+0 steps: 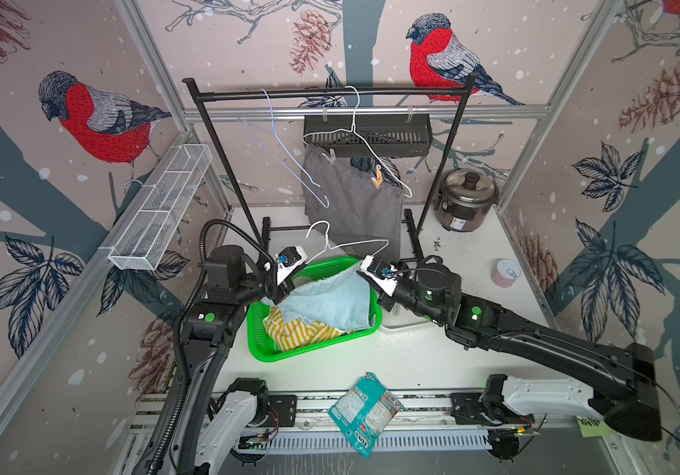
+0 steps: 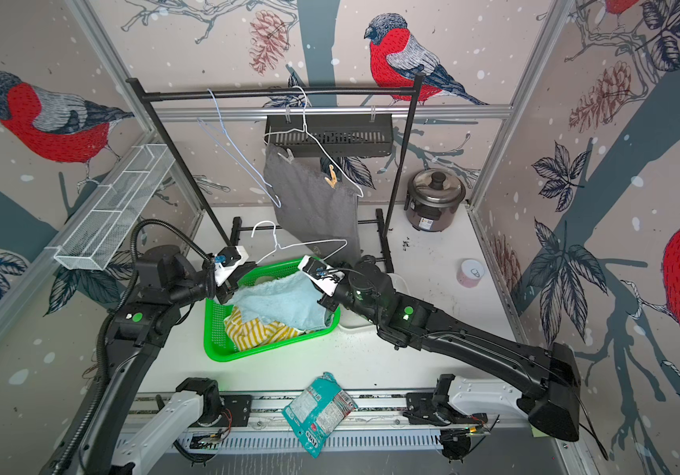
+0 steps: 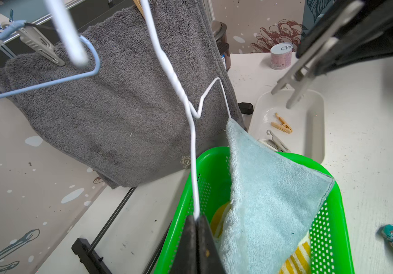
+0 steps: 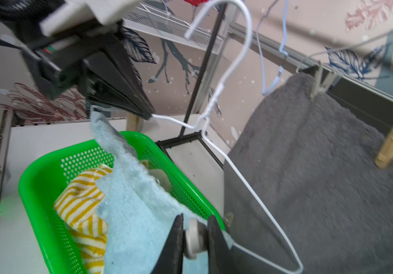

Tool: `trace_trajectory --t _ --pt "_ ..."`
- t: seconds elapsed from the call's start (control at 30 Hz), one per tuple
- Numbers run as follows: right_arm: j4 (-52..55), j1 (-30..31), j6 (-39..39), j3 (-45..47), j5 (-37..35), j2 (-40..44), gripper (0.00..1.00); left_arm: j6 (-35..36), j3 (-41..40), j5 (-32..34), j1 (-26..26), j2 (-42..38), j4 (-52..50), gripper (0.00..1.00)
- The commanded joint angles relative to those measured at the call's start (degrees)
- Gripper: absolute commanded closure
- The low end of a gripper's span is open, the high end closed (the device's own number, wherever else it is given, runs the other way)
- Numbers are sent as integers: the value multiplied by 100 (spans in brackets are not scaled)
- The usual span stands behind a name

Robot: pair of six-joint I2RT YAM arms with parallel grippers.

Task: Remove the clothespins securing towels to the hanger
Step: Remove the clothespin from the hanger, then place the clothespin in the storage box.

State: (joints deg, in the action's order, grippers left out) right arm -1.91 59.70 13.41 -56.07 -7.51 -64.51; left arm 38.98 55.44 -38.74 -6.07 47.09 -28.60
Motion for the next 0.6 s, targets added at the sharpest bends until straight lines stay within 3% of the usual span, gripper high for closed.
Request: trace_trajectory --t 0.0,0.33,0.57 --pt "649 -492 -970 172 -155 235 92 13 -16 67 15 -57 116 100" --pt "568 -2068 -2167 1574 541 523 91 -30 -66 95 9 -104 77 100" --pt "437 -2579 -2606 2048 823 45 89 -40 -94 143 9 -178 22 100"
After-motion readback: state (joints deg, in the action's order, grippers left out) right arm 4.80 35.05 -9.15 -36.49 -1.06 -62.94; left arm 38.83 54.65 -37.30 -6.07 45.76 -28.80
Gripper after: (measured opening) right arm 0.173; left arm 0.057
